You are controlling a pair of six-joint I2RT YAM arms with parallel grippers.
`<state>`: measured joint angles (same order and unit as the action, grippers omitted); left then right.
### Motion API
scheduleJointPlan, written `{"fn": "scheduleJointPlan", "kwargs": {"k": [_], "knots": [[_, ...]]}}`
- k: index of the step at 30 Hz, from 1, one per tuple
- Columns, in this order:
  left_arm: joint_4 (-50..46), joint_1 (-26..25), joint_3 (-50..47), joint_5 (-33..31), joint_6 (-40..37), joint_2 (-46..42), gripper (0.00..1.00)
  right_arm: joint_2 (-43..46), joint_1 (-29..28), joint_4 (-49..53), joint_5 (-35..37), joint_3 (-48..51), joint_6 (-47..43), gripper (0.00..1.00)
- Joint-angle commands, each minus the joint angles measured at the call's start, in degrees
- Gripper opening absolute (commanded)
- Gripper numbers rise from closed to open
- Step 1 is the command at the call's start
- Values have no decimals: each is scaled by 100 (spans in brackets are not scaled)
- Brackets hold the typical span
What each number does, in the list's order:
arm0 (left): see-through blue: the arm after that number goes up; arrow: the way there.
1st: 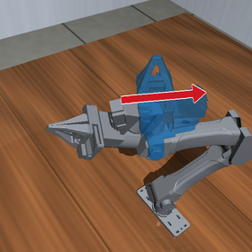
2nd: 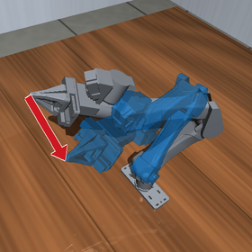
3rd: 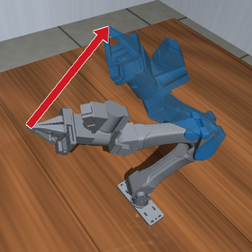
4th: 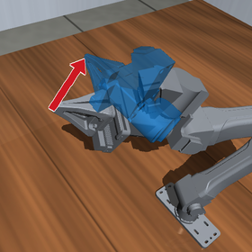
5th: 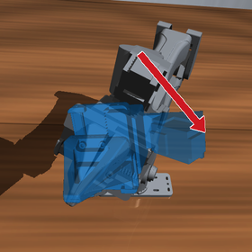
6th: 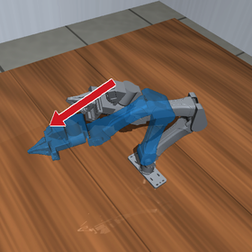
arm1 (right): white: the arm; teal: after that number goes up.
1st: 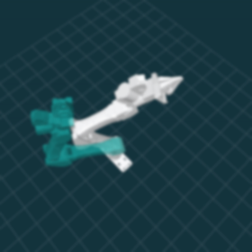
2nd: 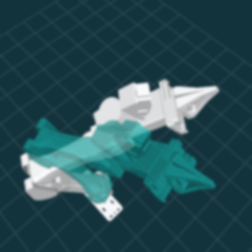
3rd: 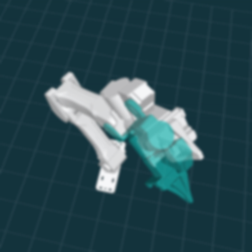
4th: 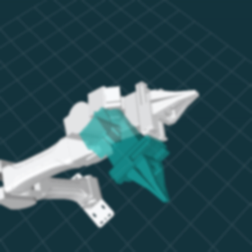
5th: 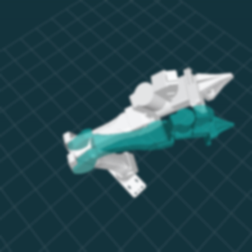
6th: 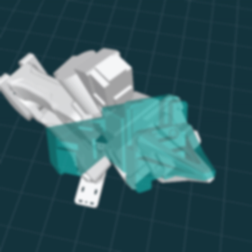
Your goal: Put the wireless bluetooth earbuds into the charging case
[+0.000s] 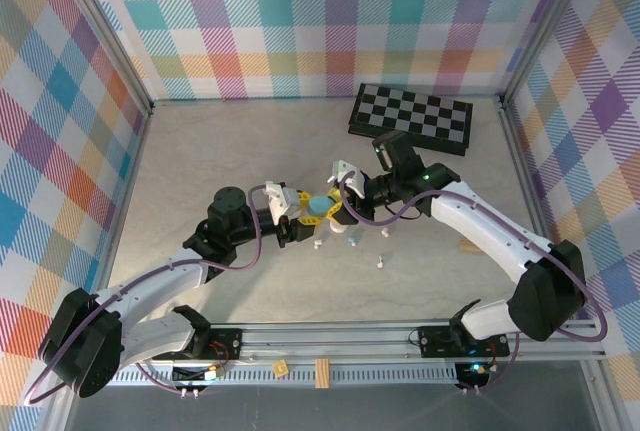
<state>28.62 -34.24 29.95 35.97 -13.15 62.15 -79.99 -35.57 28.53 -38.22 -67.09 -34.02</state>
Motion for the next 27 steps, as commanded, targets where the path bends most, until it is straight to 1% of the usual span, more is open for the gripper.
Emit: {"fn": "scheduleJointPlan", "kwargs": {"k": [1,3,5,11,17,25,27], "knots": [[-1,-65,188,111,-66,-51,45,-37,28,47,-217,-171,-69,32],[-40,-74,217,154,-77,-59,40,-51,22,48,-214,-173,-70,32],[-101,-74,226,206,-124,-71,37,-60,24,52,-212,-173,-72,32],[-92,-74,154,276,-180,-34,36,-20,24,79,-177,-182,-96,36],[192,-72,16,305,-87,-57,36,149,58,77,-189,-139,-117,49],[174,-65,2,411,-50,-83,36,506,198,-161,-392,119,-27,54],[213,-65,9,478,-20,-79,37,537,224,-216,-395,148,4,57]]}}
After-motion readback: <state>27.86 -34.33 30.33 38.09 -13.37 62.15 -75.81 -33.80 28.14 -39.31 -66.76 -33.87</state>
